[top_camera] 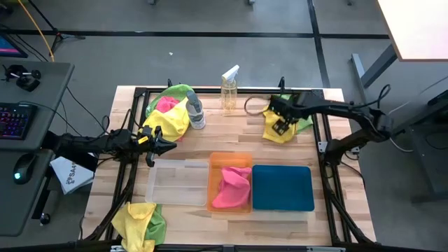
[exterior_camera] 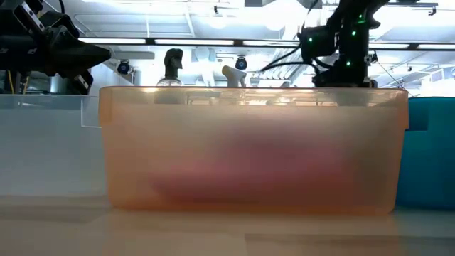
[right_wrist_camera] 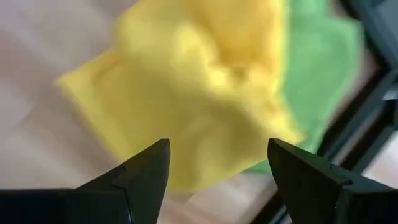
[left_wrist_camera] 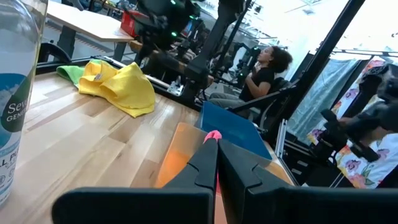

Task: Sort microfiber towel by color & place in baskets
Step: Put the top right yellow towel into the blue bin

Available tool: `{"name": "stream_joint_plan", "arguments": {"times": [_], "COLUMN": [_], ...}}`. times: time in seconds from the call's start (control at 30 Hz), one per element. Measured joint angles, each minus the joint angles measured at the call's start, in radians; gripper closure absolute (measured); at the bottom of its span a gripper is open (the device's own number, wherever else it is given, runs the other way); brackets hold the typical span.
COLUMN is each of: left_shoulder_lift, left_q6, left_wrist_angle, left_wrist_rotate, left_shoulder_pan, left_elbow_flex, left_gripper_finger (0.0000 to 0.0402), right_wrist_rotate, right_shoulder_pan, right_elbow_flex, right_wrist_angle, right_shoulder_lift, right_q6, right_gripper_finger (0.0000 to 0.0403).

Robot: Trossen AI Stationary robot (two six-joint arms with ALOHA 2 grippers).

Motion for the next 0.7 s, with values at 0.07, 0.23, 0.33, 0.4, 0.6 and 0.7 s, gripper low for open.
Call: {"name": "stream_joint_plan", "arguments": {"times": [0.07,0.23,0.33,0.4,0.6,0.7], "left_shoulder_lift": [0.0,0.0,0.0,0.0,0.0,0.0], "left_q6": [0.0,0.0,0.0,0.0,0.0,0.0], "left_wrist_angle": [0.0,0.0,0.0,0.0,0.0,0.0], "left_wrist_rotate": [0.0,0.0,0.0,0.0,0.0,0.0], "left_shoulder_pan": [0.0,0.0,0.0,0.0,0.0,0.0], "left_elbow_flex": [0.0,0.0,0.0,0.0,0.0,0.0], "left_gripper_finger": [0.0402,0.0401,0.0401,0.0402,0.0402,0.0401], "right_wrist_rotate": [0.028,-0.069,-0.112,-0.116,-0.133,-0.135], "right_shoulder_pan": [-0.044,-0.125,-0.14,-0.14,-0.136,-0.116], "right_elbow_flex": [0.015,0.024,0.024,0.024,0.024,0.024], "right_wrist_angle": [0.038,0.068,0.059,0.062,0.076,0.066], "right_shoulder_lift": [0.004,0.035,0.069,0.091,0.152,0.15], "right_q6": [-0.032,-0.142,-0.214,-0.26,-0.295,-0.308], "right_gripper_finger": [0.0137,0.0137,0.0137,0.0137,0.0154,0.0224]}}
